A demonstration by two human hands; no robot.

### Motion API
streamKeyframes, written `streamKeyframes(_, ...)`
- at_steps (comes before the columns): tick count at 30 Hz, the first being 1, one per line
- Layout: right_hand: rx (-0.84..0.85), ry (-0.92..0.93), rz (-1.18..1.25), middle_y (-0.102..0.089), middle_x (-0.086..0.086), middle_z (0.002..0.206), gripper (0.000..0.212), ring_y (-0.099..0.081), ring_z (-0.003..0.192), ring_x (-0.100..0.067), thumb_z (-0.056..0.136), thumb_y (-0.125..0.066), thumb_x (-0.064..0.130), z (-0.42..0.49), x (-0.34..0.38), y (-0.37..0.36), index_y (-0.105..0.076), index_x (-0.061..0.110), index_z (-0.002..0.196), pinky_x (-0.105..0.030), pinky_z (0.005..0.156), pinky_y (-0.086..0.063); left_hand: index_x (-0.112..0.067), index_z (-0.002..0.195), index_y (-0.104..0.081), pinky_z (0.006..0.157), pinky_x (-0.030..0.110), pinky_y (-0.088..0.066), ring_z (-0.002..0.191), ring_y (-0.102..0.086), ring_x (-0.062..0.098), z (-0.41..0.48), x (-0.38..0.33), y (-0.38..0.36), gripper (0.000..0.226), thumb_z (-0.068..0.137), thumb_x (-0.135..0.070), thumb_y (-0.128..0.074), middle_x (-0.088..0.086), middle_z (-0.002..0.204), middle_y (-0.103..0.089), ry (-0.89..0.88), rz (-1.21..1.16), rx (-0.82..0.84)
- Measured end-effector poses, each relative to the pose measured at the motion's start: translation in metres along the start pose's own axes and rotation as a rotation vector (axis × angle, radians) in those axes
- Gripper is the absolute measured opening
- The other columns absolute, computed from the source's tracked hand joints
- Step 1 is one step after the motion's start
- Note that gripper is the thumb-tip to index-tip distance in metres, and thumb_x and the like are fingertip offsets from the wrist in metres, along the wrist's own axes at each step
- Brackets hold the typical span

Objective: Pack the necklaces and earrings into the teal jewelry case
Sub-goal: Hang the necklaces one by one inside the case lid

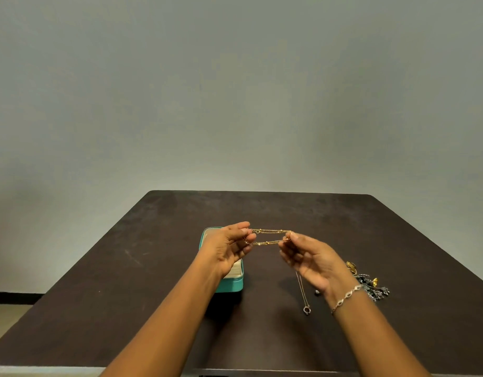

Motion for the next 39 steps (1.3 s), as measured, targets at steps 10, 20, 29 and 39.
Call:
streamKeyframes(10,0.037,0.257,-0.919,-0.064,-0.006,0.072,0.004,-0.058,0.068,-0.012,0.080,-0.064,0.001,0.019,0.072,-0.073,-0.066,0.001,0.076,-0.022,0.068,-0.047,-0.001,0.089,-0.062,0.071,0.030,-0.054,0.072,-0.067,0.021,0.012,-0.010,0.013,0.019,0.084,0.013,-0.050,0.012,0.081,-0.067,-0.087,0.186,0.036)
streamKeyframes(20,0.120,0.383,-1.515,-0.066,-0.009,0.079,0.011,-0.055,0.074,-0.013,0.077,-0.070,0.009,0.043,0.092,-0.110,-0.071,0.002,0.086,-0.022,0.065,-0.040,-0.013,0.081,-0.062,0.064,0.030,-0.047,0.072,-0.056,0.016,0.052,-0.043,0.096,0.010,0.088,-0.010,-0.055,0.009,0.087,-0.065,-0.337,0.682,-0.420)
streamKeyframes(29,0.204,0.487,-1.662,-0.068,-0.011,0.085,0.014,-0.055,0.075,-0.014,0.080,-0.068,0.013,0.055,0.079,-0.126,-0.071,0.002,0.089,-0.019,0.062,-0.040,-0.013,0.085,-0.062,0.072,0.035,-0.050,0.080,-0.059,0.020,0.087,-0.009,0.121,0.016,0.085,-0.029,-0.062,0.007,0.092,-0.066,-0.146,0.833,-0.419)
streamKeyframes(39,0.253,0.482,-1.669,-0.068,-0.008,0.084,0.011,-0.056,0.074,-0.012,0.080,-0.068,0.014,0.064,0.057,-0.126,-0.071,0.006,0.087,-0.017,0.061,-0.040,-0.017,0.081,-0.062,0.078,0.042,-0.054,0.083,-0.066,0.022,0.094,-0.001,0.116,0.012,0.083,-0.012,-0.051,0.005,0.085,-0.069,-0.149,0.981,-0.327)
Point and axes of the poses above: each hand's wrist, its own z-axis towards the middle knuckle, its own y-axis out of the back of the hand, x = y × z, the point moved 6 cm from there along z, towards the middle knuckle
